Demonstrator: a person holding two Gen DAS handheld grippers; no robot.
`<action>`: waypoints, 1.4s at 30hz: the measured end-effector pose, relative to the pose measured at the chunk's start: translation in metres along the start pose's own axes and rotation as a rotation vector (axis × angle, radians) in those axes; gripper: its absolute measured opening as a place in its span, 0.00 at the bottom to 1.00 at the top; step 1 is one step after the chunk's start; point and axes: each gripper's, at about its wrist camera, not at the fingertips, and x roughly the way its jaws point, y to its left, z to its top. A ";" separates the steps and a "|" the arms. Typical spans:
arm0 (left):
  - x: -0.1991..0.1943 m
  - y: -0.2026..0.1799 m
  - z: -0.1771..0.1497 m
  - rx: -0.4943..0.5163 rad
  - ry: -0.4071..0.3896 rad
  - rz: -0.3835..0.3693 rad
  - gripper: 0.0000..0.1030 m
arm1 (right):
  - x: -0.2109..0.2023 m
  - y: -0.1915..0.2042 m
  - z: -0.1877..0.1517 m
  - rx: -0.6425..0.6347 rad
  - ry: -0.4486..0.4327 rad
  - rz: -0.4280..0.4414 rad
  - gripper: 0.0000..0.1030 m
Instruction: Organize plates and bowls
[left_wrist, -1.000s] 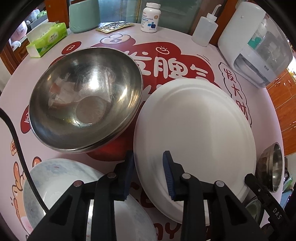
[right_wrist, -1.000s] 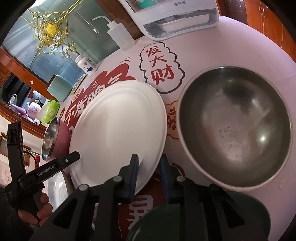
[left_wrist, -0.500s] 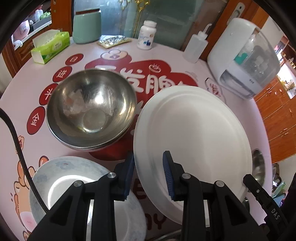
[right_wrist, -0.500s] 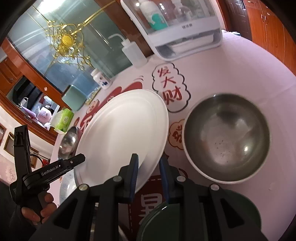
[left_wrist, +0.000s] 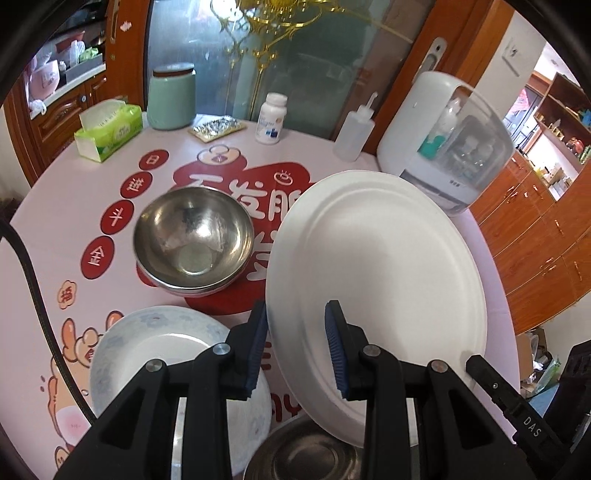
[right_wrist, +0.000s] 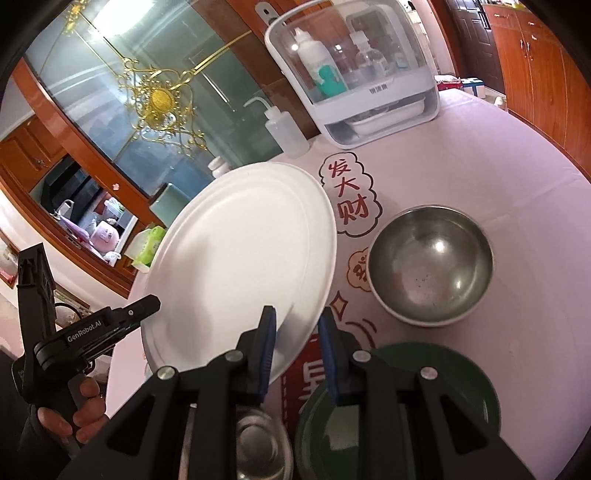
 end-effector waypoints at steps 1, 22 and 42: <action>-0.006 0.000 -0.002 0.001 -0.007 -0.003 0.29 | -0.002 0.001 -0.001 -0.002 -0.001 0.002 0.22; -0.112 0.003 -0.072 0.011 -0.087 0.016 0.29 | -0.079 0.024 -0.050 -0.083 -0.027 0.075 0.22; -0.163 0.017 -0.149 0.036 -0.062 0.031 0.29 | -0.123 0.026 -0.117 -0.108 0.013 0.094 0.23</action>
